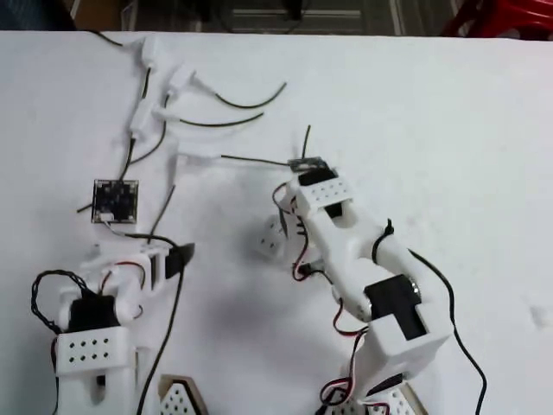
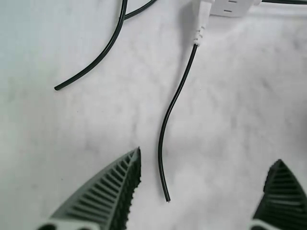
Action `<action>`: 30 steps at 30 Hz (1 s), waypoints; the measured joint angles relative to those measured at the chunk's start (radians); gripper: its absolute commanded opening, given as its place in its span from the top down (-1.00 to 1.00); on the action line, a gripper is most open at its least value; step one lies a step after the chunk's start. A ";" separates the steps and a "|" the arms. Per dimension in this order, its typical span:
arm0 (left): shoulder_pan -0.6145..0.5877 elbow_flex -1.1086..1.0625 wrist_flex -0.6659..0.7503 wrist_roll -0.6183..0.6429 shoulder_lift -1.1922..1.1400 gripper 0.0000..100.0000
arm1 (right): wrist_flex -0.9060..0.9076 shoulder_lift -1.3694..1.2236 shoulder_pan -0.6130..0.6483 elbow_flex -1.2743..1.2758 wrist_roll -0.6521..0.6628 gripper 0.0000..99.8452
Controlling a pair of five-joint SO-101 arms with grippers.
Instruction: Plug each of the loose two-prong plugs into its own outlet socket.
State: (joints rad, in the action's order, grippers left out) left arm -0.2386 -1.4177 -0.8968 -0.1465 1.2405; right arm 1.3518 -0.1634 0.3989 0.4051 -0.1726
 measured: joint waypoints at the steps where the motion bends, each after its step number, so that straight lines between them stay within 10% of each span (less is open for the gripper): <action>1: 0.000 0.000 0.000 0.000 0.000 0.22 | 0.002 0.000 0.000 -0.005 -0.002 0.75; 12: 0.000 0.000 0.000 0.000 0.000 0.22 | 0.000 -0.006 0.006 -0.014 -0.002 0.44; 30: 0.000 0.000 0.000 0.000 0.000 0.22 | -0.015 -0.006 0.040 -0.026 -0.009 0.79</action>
State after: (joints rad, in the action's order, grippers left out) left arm -0.2386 -1.4177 -0.8968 -0.1465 1.2405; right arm 1.3364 -0.1695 0.4388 0.3790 -0.1818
